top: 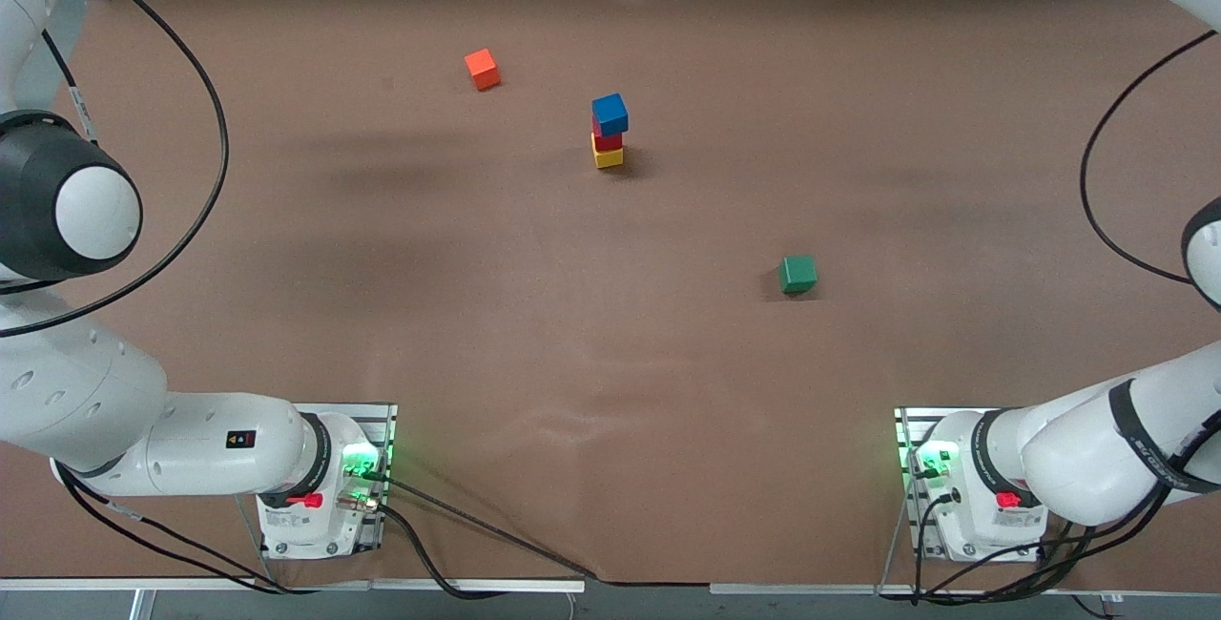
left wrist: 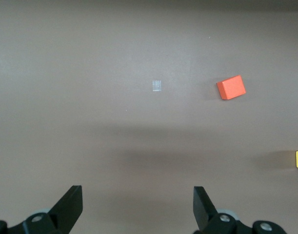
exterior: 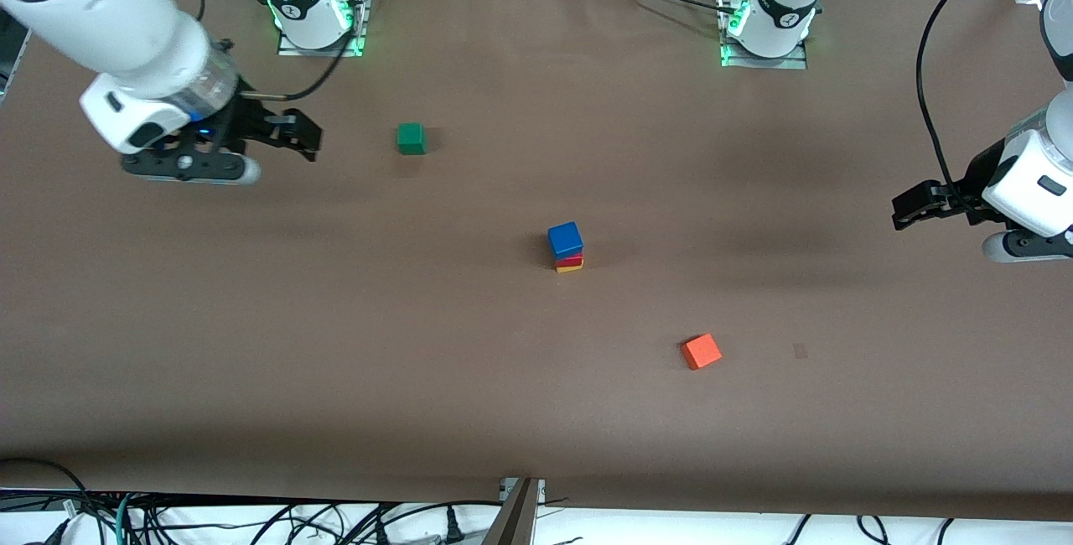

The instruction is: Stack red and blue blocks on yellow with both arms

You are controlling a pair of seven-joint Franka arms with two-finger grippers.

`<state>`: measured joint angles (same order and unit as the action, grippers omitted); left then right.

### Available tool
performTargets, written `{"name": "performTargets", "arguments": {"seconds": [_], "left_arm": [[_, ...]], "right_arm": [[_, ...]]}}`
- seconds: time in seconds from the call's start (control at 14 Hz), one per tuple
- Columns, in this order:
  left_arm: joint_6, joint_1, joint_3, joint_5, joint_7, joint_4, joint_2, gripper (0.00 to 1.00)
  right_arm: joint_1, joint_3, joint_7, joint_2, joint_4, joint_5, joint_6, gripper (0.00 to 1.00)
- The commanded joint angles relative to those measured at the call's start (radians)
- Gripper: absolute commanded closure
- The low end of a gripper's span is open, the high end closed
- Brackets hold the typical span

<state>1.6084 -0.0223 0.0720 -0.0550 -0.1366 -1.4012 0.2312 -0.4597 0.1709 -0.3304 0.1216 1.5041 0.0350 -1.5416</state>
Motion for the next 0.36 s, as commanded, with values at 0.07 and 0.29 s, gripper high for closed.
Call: {"name": "performTargets", "arguments": {"seconds": [0.07,0.29], "left_arm": [[-0.008,0.001,0.0,0.024,0.003,0.034,0.017,0.0],[-0.008,0.002,0.0,0.026,0.002,0.034,0.017,0.0]], "right_arm": [[-0.001,0.033,0.131,-0.042,0.022,0.005,0.018,0.0],[-0.001,0.052,0.142,-0.045,0.011,0.013,0.021,0.0]]}}
